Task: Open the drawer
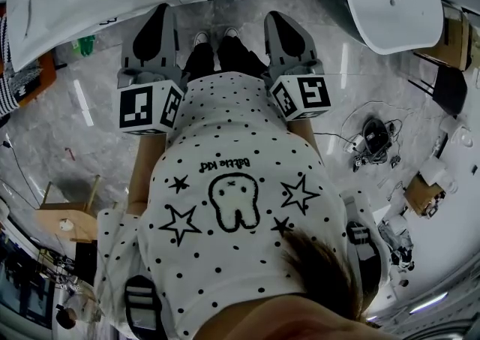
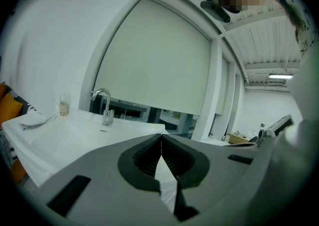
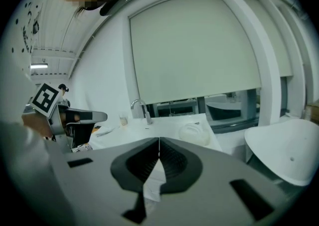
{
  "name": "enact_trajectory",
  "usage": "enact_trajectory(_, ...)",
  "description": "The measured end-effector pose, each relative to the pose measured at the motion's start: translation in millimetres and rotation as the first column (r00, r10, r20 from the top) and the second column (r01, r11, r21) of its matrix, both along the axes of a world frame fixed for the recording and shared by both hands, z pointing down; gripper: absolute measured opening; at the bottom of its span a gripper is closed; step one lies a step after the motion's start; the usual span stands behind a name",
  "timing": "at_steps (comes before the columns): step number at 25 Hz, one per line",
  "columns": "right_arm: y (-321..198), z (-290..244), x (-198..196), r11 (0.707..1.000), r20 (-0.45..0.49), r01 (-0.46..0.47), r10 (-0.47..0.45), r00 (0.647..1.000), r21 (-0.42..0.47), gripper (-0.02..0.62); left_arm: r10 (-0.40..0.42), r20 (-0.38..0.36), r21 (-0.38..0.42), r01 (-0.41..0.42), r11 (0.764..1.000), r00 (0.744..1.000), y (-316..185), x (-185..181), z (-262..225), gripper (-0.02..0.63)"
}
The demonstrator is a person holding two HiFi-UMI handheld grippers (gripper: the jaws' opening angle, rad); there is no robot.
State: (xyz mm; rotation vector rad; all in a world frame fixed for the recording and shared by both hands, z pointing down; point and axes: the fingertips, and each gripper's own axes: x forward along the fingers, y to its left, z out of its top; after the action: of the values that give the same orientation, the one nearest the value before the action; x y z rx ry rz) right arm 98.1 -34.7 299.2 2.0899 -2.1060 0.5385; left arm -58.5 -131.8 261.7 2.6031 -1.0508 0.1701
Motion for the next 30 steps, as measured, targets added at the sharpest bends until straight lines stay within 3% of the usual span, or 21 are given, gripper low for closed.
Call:
enact_trajectory(9, 6.6, -10.6, 28.9, 0.998, -0.025, 0.048, -0.047, 0.999, 0.036, 0.014, -0.021, -0.015, 0.031, 0.021, 0.999, 1.000, 17.6, 29.7, -11.8, 0.005)
enact_trajectory(16, -1.2, -1.1, 22.4, 0.971, -0.087, 0.237, -0.237, 0.968, 0.000, 0.014, 0.016, -0.011, 0.054, -0.015, 0.998, 1.000, 31.8, 62.2, -7.5, 0.005)
enact_trajectory(22, -3.2, 0.5, 40.6, 0.948, -0.152, 0.317, -0.311, 0.938, 0.012, 0.014, 0.023, -0.022, 0.041, -0.022, 0.999, 0.999, 42.7, 102.4, -1.8, 0.005)
enact_trajectory(30, -9.3, -4.0, 29.0, 0.935, -0.161, 0.353, -0.343, 0.925, 0.038, 0.014, 0.034, 0.010, 0.048, -0.035, 0.998, 0.999, 43.9, 96.8, -2.1, 0.005)
